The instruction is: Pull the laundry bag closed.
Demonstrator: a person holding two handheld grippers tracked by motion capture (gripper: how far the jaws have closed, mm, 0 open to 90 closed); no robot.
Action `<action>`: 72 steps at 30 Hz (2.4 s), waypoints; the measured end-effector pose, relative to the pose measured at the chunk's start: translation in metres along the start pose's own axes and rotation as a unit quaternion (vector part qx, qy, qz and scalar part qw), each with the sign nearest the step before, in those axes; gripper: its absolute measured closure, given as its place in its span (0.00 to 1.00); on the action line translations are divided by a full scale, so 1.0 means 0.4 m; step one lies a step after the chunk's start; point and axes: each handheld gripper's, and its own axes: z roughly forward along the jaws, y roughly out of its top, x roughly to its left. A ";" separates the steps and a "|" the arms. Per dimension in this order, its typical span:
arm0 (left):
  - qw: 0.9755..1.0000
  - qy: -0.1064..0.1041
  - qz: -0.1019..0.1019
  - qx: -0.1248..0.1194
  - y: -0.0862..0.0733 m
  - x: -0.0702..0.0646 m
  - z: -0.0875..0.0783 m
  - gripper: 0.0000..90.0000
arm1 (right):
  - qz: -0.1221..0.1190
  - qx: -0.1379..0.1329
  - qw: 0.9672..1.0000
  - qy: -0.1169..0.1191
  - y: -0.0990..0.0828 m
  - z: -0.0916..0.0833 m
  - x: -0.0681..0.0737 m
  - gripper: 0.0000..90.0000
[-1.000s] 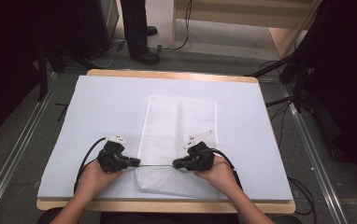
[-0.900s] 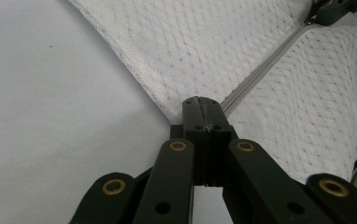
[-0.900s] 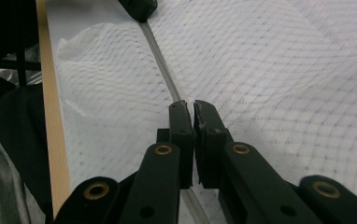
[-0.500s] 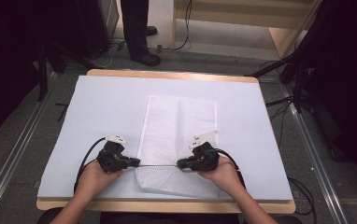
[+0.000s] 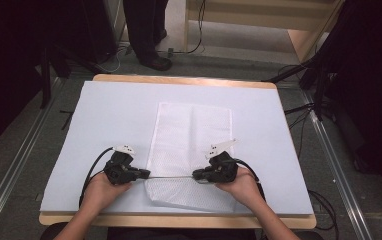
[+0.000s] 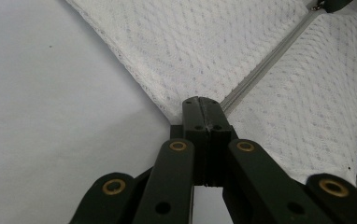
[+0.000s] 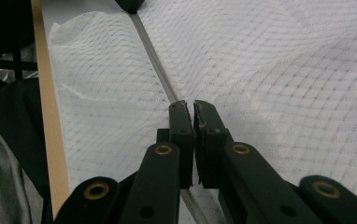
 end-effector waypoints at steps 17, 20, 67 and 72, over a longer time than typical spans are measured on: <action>1.000 0.000 0.000 0.000 0.000 0.000 0.000 1.00 | 0.003 -0.001 1.000 -0.010 -0.024 -0.028 -0.013 0.99; 1.000 0.000 0.000 -0.001 0.000 0.000 0.000 1.00 | 0.005 0.000 1.000 -0.010 -0.028 -0.031 -0.014 0.99; 1.000 -0.002 0.000 -0.002 -0.002 0.002 0.000 1.00 | 0.026 -0.003 0.999 -0.034 -0.101 -0.116 -0.049 0.99; 1.000 -0.001 -0.001 -0.003 -0.002 0.001 0.000 1.00 | 0.023 -0.004 0.999 -0.031 -0.109 -0.125 -0.049 0.99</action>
